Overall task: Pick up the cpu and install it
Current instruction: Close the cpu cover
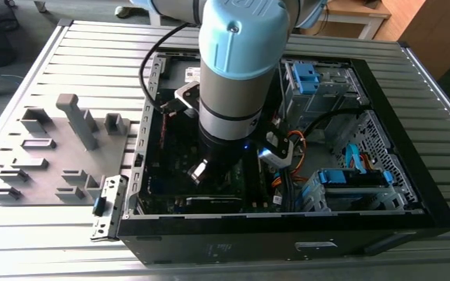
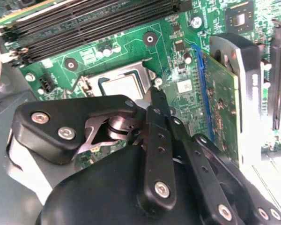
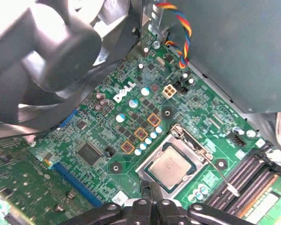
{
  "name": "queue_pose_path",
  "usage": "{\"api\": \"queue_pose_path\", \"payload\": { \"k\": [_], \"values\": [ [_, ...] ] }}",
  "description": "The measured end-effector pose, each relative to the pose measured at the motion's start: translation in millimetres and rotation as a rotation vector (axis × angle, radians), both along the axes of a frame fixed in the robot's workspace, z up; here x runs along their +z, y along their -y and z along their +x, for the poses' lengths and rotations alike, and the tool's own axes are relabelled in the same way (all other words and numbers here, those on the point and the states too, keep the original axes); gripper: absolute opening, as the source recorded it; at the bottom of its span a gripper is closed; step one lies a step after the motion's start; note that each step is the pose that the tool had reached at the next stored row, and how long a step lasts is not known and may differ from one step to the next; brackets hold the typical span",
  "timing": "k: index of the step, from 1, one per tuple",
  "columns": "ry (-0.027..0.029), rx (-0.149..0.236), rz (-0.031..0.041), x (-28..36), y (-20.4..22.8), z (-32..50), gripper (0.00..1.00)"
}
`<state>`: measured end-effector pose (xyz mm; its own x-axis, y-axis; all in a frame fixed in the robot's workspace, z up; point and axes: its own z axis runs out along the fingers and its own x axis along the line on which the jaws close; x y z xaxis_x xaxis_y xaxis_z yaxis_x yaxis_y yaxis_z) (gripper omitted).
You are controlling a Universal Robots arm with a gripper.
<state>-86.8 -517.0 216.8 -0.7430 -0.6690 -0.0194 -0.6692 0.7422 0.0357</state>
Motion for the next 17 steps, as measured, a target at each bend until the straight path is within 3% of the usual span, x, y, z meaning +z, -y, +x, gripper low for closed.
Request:
{"api": "queue_pose_path", "payload": {
  "k": [7,13,17],
  "values": [
    [0.0000,0.000,0.0000,1.2,-0.2,0.3,0.11],
    [-0.0003,0.000,0.0001,1.2,-0.2,6.9,0.11],
    [-0.0004,0.000,0.0001,9.0,-0.3,7.0,0.11]
  ]
}}
